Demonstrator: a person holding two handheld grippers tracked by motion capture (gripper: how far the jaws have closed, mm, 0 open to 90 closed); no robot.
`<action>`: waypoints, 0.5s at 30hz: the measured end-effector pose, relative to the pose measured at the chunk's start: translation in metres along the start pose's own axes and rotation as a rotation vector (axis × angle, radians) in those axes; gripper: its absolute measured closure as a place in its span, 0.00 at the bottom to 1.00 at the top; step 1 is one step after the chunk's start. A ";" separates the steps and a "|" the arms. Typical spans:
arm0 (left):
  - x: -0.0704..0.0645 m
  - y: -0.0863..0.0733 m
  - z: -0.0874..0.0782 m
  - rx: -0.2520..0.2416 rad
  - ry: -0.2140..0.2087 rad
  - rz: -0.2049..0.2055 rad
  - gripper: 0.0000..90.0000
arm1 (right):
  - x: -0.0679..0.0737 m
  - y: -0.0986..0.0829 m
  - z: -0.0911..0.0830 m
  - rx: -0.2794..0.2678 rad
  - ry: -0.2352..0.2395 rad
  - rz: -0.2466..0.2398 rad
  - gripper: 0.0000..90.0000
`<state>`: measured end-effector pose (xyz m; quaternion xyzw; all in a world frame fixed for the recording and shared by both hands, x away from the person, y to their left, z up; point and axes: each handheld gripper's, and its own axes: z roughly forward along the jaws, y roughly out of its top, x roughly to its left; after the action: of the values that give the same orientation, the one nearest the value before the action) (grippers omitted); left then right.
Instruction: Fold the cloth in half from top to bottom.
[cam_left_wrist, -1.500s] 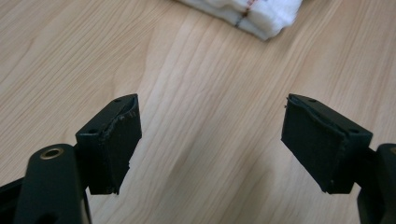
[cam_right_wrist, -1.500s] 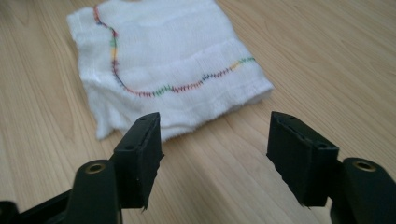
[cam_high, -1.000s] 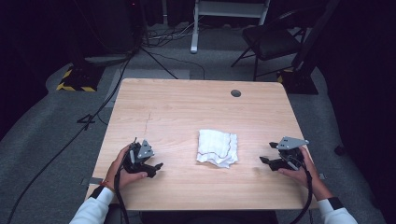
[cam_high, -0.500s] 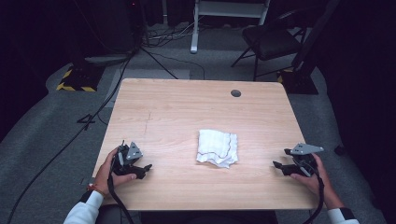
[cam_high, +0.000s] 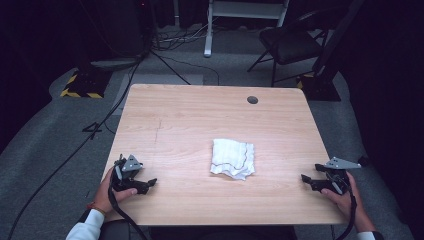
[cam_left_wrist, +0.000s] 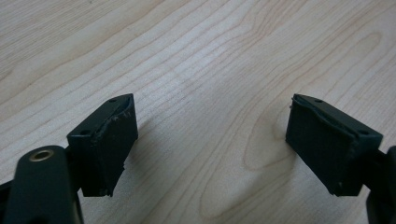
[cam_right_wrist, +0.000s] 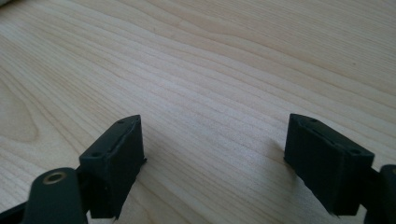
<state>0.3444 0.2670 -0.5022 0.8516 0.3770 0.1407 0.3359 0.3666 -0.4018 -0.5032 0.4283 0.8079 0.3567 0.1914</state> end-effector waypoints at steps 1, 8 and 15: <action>-0.001 0.000 0.000 -0.005 0.005 -0.009 0.19 | 0.000 0.000 0.000 0.000 0.000 0.000 0.22; -0.006 0.001 0.004 -0.016 0.045 -0.040 0.16 | 0.001 0.000 0.001 0.000 -0.006 0.007 0.21; -0.006 0.001 0.003 -0.014 0.041 -0.039 0.16 | 0.002 0.001 0.001 0.001 -0.010 0.010 0.21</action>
<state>0.3427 0.2605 -0.5037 0.8388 0.3992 0.1543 0.3366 0.3670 -0.3997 -0.5035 0.4342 0.8049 0.3552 0.1937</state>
